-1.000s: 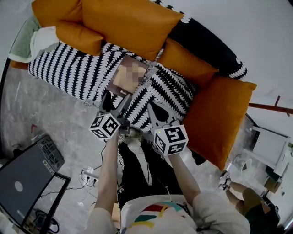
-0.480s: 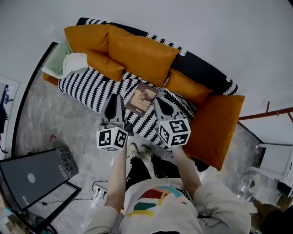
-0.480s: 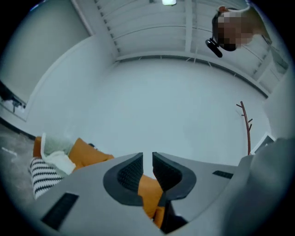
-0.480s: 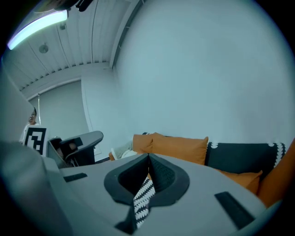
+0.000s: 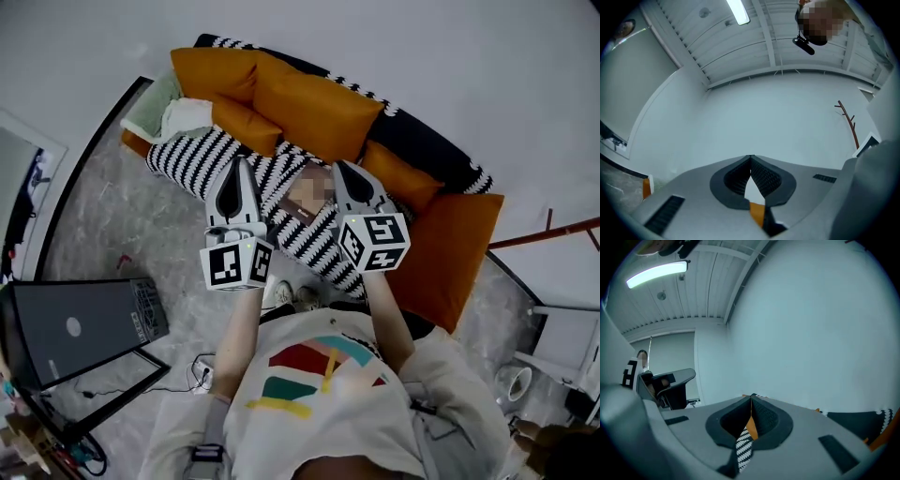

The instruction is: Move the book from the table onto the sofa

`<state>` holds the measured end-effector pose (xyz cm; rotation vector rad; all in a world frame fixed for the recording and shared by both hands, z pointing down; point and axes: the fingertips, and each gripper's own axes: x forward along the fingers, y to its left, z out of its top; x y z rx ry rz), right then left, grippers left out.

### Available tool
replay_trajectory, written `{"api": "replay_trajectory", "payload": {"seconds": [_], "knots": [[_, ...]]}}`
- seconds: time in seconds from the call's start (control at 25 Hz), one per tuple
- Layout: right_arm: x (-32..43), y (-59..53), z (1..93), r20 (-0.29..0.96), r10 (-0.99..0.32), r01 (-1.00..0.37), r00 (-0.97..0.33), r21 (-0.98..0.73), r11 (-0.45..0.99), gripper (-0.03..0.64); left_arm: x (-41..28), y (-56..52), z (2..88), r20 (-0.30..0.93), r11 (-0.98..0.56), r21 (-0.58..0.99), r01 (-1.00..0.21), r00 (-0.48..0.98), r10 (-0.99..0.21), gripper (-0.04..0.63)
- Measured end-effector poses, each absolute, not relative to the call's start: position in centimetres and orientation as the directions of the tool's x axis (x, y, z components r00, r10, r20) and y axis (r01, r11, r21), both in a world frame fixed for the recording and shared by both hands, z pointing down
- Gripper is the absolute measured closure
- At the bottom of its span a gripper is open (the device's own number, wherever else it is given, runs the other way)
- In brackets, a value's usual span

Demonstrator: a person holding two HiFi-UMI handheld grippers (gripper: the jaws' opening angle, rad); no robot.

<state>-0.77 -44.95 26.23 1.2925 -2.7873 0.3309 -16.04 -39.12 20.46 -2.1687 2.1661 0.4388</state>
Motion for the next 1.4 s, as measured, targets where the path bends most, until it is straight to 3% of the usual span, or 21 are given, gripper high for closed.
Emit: {"api": "replay_trajectory", "payload": {"seconds": [0.76,1.4], "knots": [[-2.7,-42.6,23.0,0.072,-0.767,-0.770,-0.637,-0.105,0.630,0.604,-15.1,-38.0,17.1,-0.297,-0.101,0.095,-0.990,0.068,-0.952,0.586],[-3.4,-41.6,22.6,0.062,-0.741,-0.743,-0.669,-0.109,0.661,0.604,-14.7,-37.4,16.9,-0.290,-0.084,0.071,-0.994,0.060,-0.955,0.586]]}}
